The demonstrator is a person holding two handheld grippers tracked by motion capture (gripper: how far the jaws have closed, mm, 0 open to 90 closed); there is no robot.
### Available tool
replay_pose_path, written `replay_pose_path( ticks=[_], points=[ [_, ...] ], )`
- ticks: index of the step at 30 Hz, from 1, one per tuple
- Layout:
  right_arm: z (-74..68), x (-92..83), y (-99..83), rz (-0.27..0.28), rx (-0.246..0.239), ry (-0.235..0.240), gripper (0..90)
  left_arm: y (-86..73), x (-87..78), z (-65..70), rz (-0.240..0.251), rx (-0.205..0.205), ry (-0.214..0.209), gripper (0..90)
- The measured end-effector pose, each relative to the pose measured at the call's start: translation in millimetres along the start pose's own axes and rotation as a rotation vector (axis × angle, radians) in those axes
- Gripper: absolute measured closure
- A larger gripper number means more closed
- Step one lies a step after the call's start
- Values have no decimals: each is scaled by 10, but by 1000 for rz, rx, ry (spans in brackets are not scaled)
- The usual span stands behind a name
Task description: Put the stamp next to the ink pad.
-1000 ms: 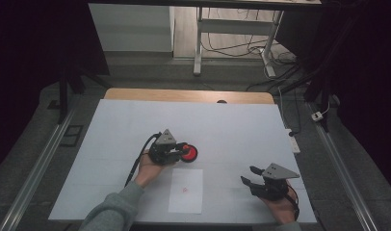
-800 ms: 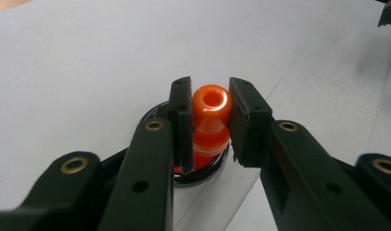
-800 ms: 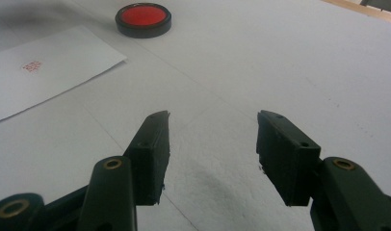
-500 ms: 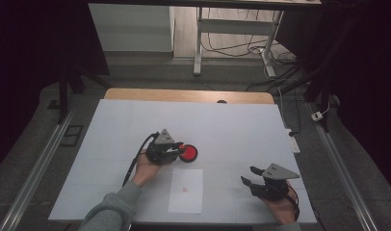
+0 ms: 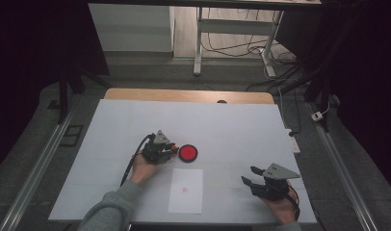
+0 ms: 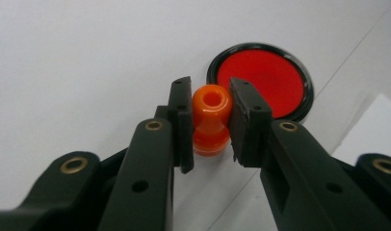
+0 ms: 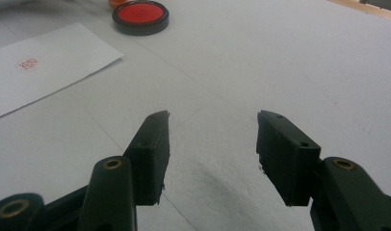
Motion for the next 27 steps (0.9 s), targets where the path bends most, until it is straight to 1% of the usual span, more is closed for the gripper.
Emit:
replay_pose_path(
  ticks=[2,5,9,10,11,13,15,16,19,22,24,27],
  points=[
    [1,3,-2,0,0,2,449,-15,5,-8,-7,-3,8,723],
    [-2,8,-3,2,-2,3,449,-25,0,-17,-4,-9,6,721],
    [-1,8,-1,3,-2,2,449,-23,7,-5,-1,0,20,710],
    [0,7,0,3,-2,2,448,-19,1,-2,2,3,24,691],
    [-1,6,-1,2,0,2,448,-12,-11,2,14,5,22,639],
    [-2,6,2,7,3,-1,448,11,-70,13,41,3,20,539],
    [2,1,5,5,3,-2,448,35,-149,36,82,-4,6,478],
    [5,-1,5,4,4,1,448,43,-188,54,95,-6,1,445],
    [11,0,4,3,4,2,447,43,-305,126,117,-2,-21,364],
    [13,3,3,4,3,3,447,4,-419,214,116,9,-45,311],
    [23,1,1,2,3,0,447,-46,-504,275,118,12,-57,310],
    [38,6,-4,2,8,-3,447,-151,-637,356,105,22,-59,309]
  ],
)
Point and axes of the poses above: each handheld gripper's, and its own axes: x roughly forward along the jaws, y roughly out of its top, z roughly to its right, the point moved 3 cm from there along x, roughly forward along the jaws, and after that the axes turned 13 degrees about -y, right-handed, at the moved point
